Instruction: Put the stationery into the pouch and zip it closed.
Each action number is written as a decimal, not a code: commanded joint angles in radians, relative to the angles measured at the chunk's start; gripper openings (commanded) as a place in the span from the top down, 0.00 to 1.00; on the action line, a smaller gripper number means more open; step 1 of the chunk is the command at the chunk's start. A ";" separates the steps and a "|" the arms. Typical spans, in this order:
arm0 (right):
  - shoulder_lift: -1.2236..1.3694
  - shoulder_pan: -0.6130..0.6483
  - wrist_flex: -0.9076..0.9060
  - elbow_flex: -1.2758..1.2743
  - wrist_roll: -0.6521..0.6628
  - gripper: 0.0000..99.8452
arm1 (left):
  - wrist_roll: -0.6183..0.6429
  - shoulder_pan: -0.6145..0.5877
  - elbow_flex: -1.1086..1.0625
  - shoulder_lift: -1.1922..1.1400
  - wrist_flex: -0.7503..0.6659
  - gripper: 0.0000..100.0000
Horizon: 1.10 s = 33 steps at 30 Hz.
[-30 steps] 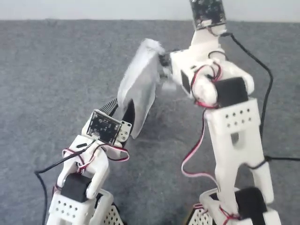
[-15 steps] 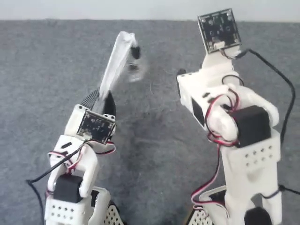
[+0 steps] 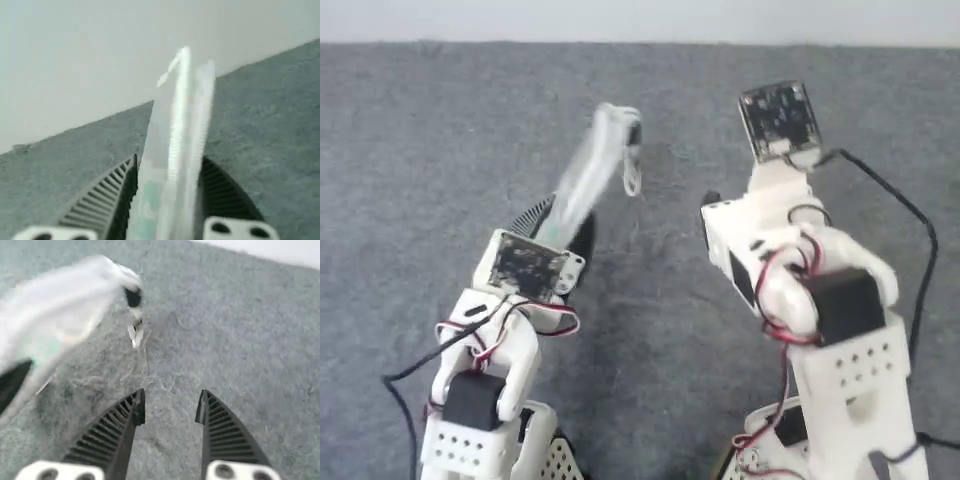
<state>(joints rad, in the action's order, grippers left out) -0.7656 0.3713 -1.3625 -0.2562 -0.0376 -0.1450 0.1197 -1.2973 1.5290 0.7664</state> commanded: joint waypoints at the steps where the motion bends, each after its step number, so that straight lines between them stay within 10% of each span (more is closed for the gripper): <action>1: -0.139 -0.033 0.090 -0.129 0.002 0.84 | 0.132 0.043 0.099 0.012 0.106 0.73; 19: -0.300 -0.157 0.147 -0.358 0.087 0.84 | 0.213 0.071 0.486 0.014 0.391 0.73; 33: -0.303 -0.274 0.147 -0.540 0.144 0.98 | 0.212 -0.176 0.366 0.014 0.391 0.97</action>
<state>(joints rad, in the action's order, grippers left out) -1.0434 0.1089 -1.2137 -0.7718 0.0913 0.0606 -0.0031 -0.8968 1.5351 1.1561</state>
